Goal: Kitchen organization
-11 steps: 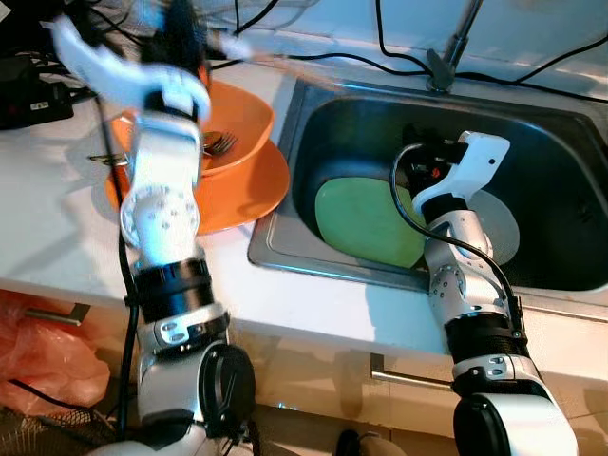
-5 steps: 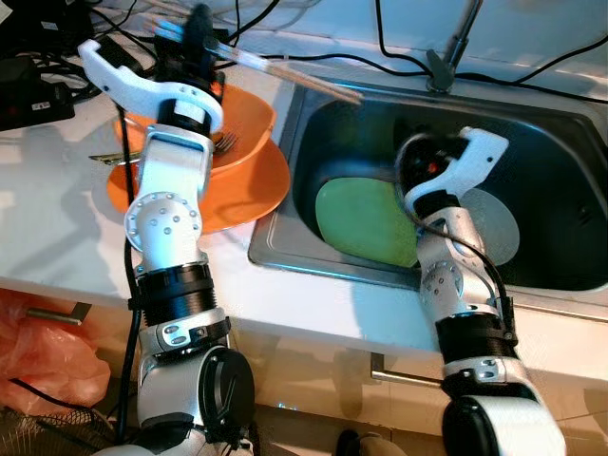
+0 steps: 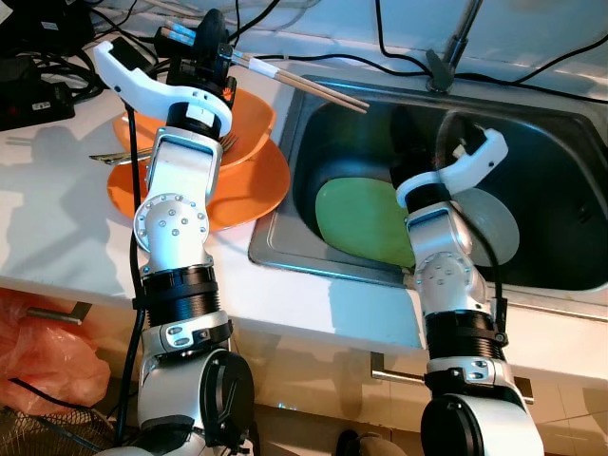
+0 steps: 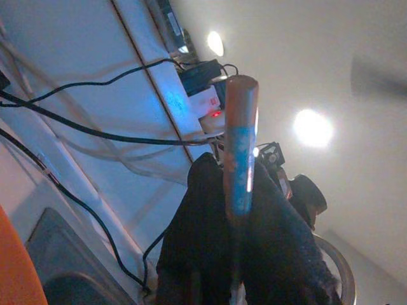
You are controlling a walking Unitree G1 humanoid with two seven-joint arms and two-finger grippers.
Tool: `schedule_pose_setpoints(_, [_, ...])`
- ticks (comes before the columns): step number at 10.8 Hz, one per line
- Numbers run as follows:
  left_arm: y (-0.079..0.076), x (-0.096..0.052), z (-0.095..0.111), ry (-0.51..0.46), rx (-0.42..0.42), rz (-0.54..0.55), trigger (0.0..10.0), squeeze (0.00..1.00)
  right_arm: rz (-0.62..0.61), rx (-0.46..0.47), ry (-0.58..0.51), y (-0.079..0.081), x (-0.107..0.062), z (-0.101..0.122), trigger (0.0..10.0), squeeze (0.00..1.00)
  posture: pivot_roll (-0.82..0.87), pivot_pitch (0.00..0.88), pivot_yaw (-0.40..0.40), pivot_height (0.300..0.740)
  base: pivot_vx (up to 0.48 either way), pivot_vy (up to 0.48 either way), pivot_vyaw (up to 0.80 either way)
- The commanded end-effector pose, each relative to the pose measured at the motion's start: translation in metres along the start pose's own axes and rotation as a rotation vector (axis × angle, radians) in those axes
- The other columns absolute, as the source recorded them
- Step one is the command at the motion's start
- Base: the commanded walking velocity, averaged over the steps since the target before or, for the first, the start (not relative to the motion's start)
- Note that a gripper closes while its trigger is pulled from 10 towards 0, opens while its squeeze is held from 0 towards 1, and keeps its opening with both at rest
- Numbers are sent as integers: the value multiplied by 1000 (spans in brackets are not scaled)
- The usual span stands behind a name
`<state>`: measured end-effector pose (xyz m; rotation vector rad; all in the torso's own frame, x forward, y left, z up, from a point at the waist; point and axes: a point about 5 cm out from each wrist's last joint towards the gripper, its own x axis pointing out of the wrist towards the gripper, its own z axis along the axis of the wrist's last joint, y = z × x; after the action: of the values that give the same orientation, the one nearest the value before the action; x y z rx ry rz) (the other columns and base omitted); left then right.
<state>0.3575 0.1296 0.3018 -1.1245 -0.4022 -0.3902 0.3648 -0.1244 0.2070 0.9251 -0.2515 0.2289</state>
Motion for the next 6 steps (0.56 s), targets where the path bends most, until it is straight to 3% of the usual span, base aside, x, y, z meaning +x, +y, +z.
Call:
schedule_pose_setpoints(1, [-3, 0, -8, 26, 3, -9, 10000, 0, 11, 46, -26, 6, 3, 7, 10000, 0, 81, 131, -22, 740, 0, 0, 0])
schedule_pose_setpoints(2, [-4, 1, -8, 25, 9, -7, 10000, 0, -5, 168, -32, 6, 3, 10, 10000, 0, 80, 133, -22, 740, 0, 0, 0])
schedule_pose_setpoints(3, [-4, 1, -8, 23, 11, -3, 10000, 0, -15, 233, -34, 6, 4, 11, 10000, 0, 78, 135, -22, 740, 0, 0, 0])
schedule_pose_setpoints(5, [-4, 3, -9, 23, 13, 8, 10000, 0, -21, 320, -26, 7, 3, 10, 10000, 0, 80, 138, -22, 740, 0, 0, 0])
schedule_pose_setpoints(6, [-2, 4, -15, 40, -30, 47, 10000, 0, -17, 357, -15, 11, 4, 7, 10000, 0, 83, 139, -22, 740, 0, 0, 0])
